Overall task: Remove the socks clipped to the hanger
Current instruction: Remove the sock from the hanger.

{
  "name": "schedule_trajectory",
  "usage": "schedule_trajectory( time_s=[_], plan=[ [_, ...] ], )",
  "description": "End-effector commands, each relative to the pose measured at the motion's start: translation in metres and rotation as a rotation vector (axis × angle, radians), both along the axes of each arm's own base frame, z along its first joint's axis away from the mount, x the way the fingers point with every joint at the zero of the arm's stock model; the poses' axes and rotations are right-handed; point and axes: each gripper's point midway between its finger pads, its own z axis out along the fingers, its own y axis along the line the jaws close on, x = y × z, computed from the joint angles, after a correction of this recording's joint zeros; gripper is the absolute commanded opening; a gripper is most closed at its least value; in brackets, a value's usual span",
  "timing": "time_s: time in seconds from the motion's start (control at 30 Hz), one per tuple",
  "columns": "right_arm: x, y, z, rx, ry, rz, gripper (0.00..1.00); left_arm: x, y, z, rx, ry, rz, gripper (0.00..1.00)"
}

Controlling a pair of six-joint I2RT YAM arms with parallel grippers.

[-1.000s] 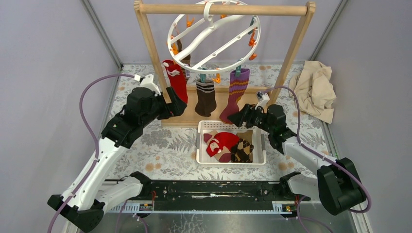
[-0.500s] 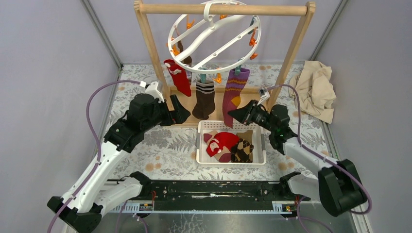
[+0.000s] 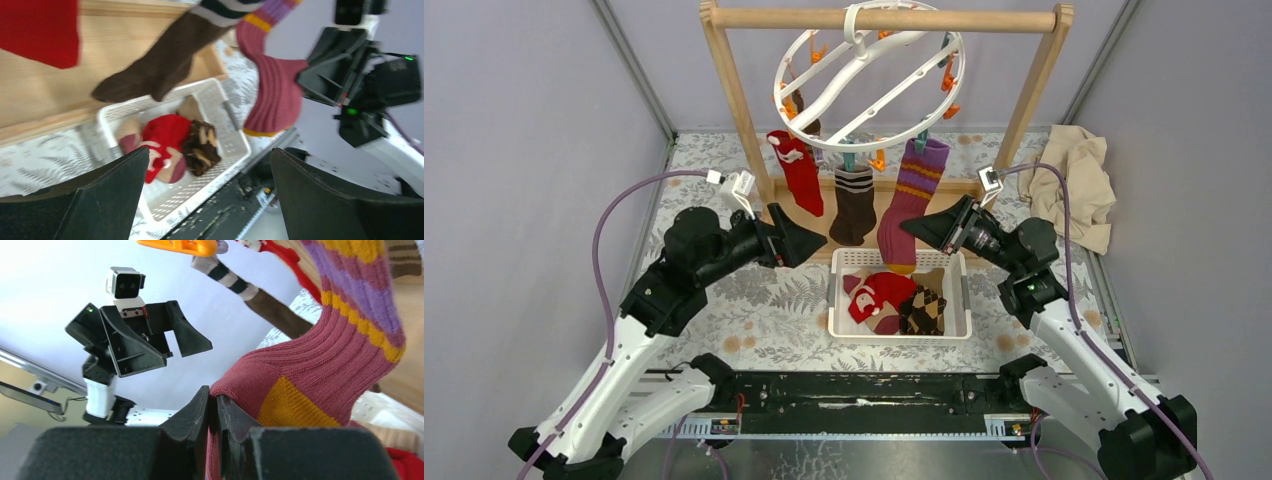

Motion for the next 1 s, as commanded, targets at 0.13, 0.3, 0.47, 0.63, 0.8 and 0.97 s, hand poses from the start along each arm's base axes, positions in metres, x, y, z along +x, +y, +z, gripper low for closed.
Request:
schedule_trajectory(
  time_s=[0.13, 0.3, 0.47, 0.63, 0.8, 0.97],
  plan=[
    [-0.03, -0.001, 0.058, 0.137, -0.023, 0.086, 0.16, -0.029, -0.05, 0.029, -0.284, -0.049, -0.256, 0.99],
    [-0.033, 0.001, 0.068, 0.156, -0.034, 0.108, 0.15, -0.038, -0.077, 0.022, -0.304, -0.044, -0.316, 0.99],
    [-0.035, 0.005, 0.068, 0.164, -0.031, 0.118, 0.14, -0.04, -0.095, 0.017, -0.301, -0.049, -0.334, 0.99],
    [-0.037, 0.012, 0.064, 0.164, -0.024, 0.136, 0.13, -0.042, -0.112, 0.018, -0.335, -0.055, -0.358, 0.99],
    [-0.041, 0.017, 0.059, 0.158, -0.02, 0.145, 0.12, -0.041, -0.121, 0.021, -0.348, -0.073, -0.347, 0.99],
    [-0.043, 0.019, 0.057, 0.145, -0.017, 0.151, 0.12, -0.043, -0.131, 0.021, -0.335, -0.08, -0.351, 0.99]
  ],
)
